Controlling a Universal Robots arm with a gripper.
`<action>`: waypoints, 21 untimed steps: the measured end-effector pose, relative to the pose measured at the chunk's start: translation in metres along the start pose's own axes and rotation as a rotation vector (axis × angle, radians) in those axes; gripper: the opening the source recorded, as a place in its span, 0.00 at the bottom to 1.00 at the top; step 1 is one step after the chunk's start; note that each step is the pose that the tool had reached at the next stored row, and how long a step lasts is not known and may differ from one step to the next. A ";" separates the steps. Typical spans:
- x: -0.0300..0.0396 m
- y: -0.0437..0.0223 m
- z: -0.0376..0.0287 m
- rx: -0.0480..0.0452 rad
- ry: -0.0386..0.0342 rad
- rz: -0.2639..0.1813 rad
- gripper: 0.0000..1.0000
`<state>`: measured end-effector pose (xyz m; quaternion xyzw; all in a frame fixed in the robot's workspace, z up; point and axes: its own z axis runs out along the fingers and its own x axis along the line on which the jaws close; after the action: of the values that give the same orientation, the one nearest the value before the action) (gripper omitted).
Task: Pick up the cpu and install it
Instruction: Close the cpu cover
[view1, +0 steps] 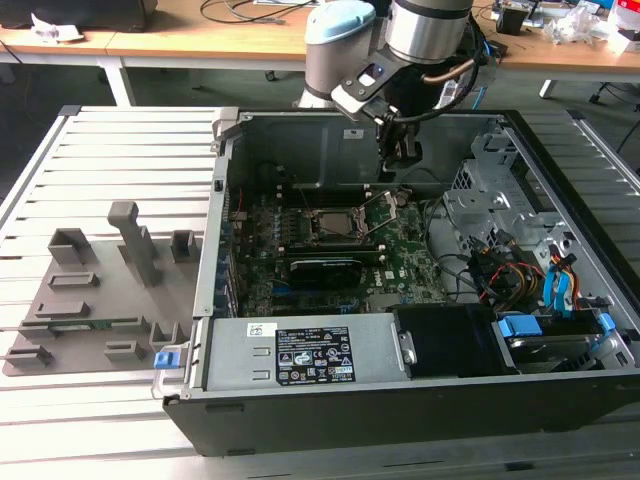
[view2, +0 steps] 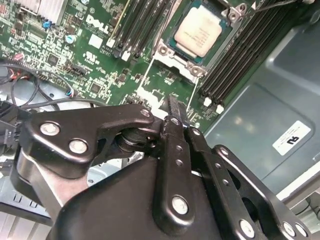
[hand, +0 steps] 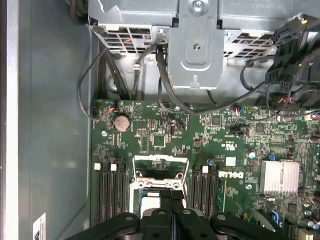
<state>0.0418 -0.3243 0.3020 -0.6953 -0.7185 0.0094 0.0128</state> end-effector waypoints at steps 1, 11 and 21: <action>-0.0001 0.0031 0.0003 0.0000 0.0001 0.000 0.11; 0.0047 0.0302 0.0133 0.0062 0.0000 0.000 0.11; 0.0070 0.0422 0.0305 0.0083 0.0002 0.000 0.11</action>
<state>0.0827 -0.3157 0.2702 -0.6951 -0.7187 0.0123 0.0157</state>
